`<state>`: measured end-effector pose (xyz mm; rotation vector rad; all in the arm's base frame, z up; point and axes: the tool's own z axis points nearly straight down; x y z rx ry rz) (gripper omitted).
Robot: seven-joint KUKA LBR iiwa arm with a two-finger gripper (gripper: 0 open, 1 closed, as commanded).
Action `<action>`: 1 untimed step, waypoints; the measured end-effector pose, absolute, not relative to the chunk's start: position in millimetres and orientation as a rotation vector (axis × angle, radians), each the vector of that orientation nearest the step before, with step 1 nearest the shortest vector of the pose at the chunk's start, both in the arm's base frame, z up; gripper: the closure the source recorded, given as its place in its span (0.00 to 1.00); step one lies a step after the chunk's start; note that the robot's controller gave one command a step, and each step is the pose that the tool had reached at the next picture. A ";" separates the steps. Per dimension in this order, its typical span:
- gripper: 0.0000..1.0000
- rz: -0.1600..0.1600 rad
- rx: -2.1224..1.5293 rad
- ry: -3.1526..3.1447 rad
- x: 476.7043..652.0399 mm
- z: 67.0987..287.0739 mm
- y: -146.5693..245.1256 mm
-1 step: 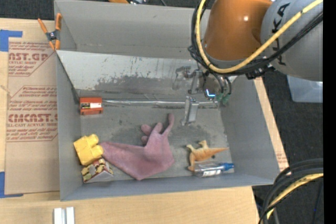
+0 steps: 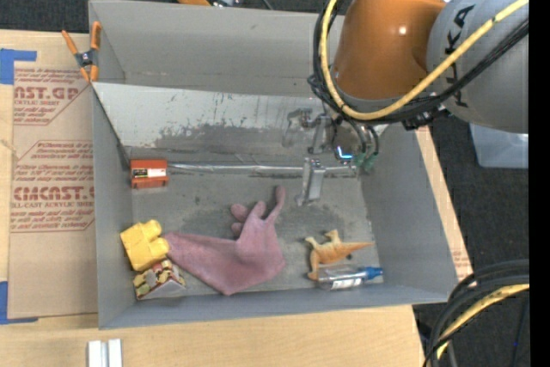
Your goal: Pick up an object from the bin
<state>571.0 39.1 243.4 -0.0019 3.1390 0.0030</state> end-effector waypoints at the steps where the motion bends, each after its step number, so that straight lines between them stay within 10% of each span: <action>1: 0.00 0.005 -0.011 3.149 486.6 185.6 67.7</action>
Offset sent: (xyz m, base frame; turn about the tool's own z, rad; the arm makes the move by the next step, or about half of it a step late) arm -0.0382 0.0376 -0.0795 0.0121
